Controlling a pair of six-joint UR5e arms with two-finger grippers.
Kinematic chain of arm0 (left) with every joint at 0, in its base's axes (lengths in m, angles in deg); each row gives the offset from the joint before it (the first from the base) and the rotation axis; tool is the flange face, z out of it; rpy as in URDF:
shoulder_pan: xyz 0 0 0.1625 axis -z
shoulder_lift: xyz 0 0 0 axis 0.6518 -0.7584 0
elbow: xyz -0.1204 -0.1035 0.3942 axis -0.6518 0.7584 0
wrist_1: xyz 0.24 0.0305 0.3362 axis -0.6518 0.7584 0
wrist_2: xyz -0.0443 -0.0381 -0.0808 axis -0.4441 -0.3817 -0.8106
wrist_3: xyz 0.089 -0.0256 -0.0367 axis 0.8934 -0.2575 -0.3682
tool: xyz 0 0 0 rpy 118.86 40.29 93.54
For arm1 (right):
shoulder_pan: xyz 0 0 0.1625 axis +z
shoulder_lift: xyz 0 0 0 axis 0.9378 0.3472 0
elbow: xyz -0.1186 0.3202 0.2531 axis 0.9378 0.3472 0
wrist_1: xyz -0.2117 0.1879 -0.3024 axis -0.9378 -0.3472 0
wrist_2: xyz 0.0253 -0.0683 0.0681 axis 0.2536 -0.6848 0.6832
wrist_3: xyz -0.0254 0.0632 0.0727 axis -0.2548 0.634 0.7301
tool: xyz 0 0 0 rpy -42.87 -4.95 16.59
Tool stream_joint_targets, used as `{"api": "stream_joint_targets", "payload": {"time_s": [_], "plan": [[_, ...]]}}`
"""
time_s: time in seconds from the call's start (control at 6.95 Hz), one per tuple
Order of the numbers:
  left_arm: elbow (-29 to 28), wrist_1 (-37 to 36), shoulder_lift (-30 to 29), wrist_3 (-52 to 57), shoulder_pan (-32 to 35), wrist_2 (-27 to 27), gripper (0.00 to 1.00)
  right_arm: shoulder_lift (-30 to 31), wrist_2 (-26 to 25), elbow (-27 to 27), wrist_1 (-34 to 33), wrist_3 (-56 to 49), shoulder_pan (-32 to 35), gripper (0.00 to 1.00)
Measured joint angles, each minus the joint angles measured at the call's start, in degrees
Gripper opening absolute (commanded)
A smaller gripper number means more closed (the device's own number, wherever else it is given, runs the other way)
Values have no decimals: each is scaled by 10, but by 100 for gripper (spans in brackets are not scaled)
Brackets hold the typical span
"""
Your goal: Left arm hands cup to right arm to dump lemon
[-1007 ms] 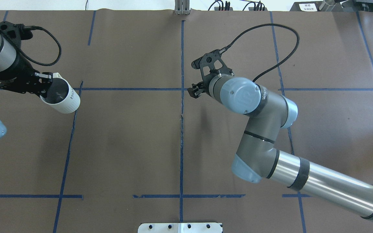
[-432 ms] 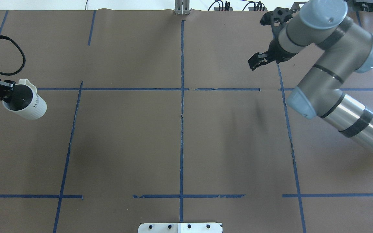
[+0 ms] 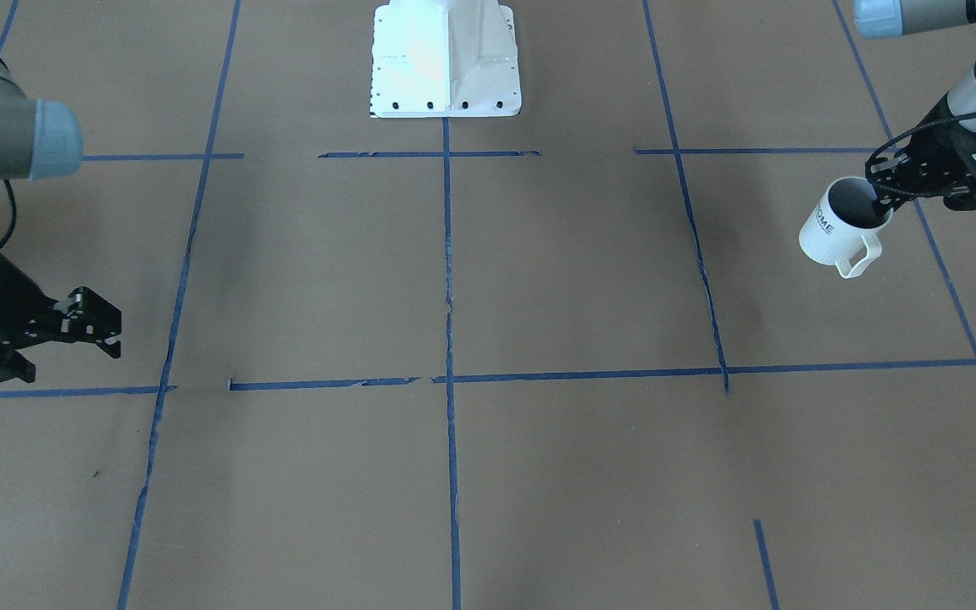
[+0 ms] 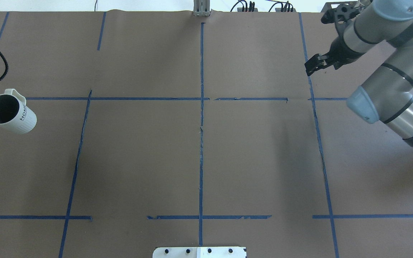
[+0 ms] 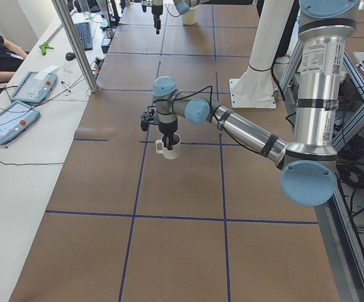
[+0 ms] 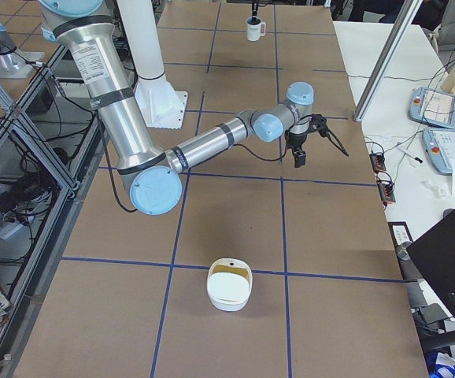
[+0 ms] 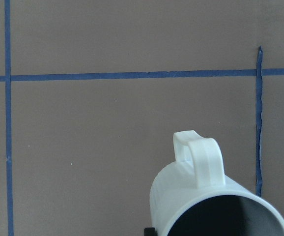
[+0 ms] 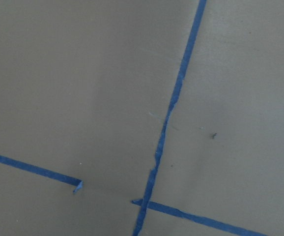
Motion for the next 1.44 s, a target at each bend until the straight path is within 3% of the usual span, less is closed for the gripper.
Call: {"api": "stream_joint_targets", "payload": {"time_s": [0.14,0.43,1.01,1.44], "plan": [[-42,70,18,1,1,-6,0,18,32,-6,-8,-30,41,100],[-95,131,24,3,0,-9,0,52,76,-21,-28,-100,96,100],[-127,145,17,3,-4,-20,0,98,97,-36,-54,-173,123,100],[-134,147,15,1,-4,-82,0,109,97,-43,-54,-176,122,100]]}}
